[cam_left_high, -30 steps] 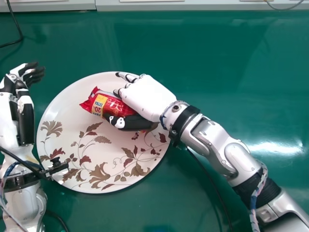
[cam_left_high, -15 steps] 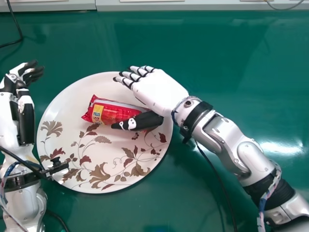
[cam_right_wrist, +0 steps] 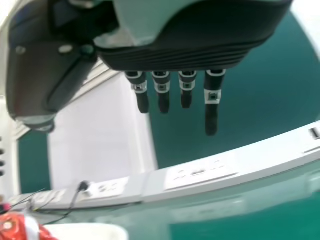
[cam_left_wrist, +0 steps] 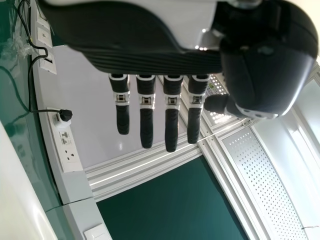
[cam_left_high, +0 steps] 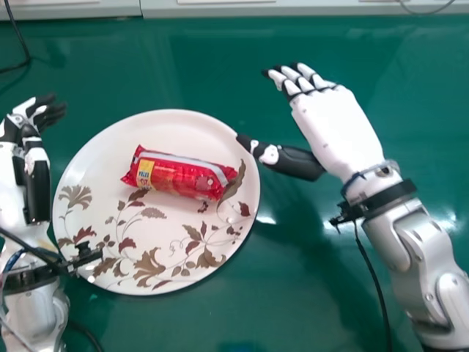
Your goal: Pick up biscuit and place it in the plate
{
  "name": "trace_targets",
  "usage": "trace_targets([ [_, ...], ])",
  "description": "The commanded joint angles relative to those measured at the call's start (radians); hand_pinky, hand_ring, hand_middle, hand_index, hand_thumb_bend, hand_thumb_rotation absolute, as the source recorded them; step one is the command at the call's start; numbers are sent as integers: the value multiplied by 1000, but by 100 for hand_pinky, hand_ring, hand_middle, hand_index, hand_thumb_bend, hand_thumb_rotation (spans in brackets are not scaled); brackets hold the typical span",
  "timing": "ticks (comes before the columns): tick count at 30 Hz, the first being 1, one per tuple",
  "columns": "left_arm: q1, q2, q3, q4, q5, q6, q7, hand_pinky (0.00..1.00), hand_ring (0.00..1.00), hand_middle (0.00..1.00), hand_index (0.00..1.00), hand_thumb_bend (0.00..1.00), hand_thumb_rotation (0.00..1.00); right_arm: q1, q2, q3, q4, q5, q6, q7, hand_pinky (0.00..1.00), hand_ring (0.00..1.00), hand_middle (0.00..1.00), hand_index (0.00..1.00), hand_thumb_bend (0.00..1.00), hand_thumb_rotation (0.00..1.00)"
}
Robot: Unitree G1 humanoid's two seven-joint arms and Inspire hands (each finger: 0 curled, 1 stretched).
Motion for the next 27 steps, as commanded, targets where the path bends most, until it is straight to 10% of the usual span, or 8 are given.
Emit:
trace_targets([
  [1, 68, -12, 6, 60, 7, -17, -3, 74, 70, 69, 75, 0, 0, 70, 13, -43, -42, 16, 10, -36, 70, 91, 100, 97, 82, 88],
  [27, 185, -29, 62, -35, -35, 21, -41, 67, 67, 68, 72, 7, 0, 233, 195, -101, -22, 108, 12, -251, 69, 83, 88, 88, 67, 71],
])
